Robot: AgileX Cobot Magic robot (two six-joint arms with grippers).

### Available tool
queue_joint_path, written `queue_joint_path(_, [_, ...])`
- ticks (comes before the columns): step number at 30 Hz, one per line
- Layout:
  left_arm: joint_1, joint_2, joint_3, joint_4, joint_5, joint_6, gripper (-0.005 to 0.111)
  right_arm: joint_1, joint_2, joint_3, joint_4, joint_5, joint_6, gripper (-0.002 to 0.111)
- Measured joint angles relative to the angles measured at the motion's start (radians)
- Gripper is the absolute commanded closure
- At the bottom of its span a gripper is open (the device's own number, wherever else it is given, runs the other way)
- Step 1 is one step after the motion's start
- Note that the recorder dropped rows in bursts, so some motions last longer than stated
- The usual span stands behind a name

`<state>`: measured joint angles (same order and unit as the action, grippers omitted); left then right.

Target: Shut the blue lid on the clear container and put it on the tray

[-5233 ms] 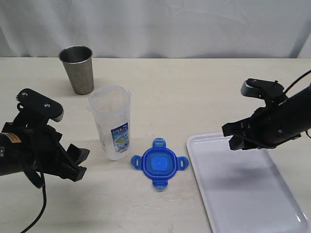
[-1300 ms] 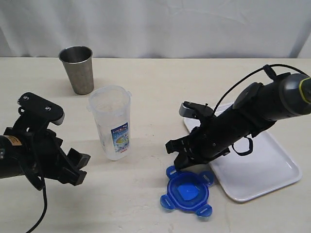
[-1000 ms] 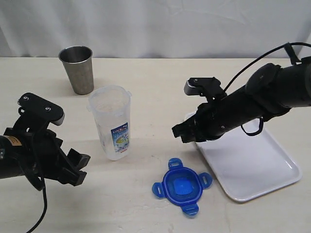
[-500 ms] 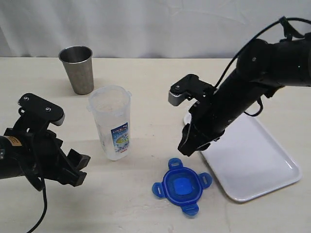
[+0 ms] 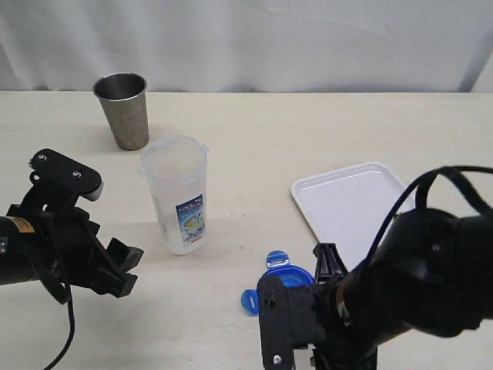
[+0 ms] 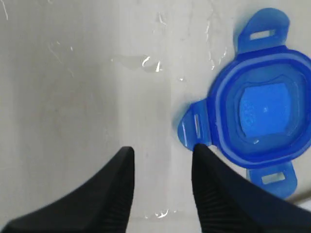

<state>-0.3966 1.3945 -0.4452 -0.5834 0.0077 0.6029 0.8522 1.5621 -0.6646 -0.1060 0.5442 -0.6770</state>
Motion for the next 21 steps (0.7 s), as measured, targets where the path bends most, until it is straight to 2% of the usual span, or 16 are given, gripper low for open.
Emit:
queue_joint_path(3, [0.000,0.000,0.000,0.000,0.000,0.000,0.040,0.019,0.038,0.037,-0.080,-0.081,0.070,0.070])
queue_joint_path(13, [0.000,0.000,0.000,0.000,0.002,0.000,0.040,0.021,0.131,0.039,-0.156,-0.208,0.182,0.070])
queue_joint_path(21, [0.000,0.000,0.000,0.000,0.002,0.000,0.040,0.021,0.137,0.039,-0.414,-0.222,0.453,0.070])
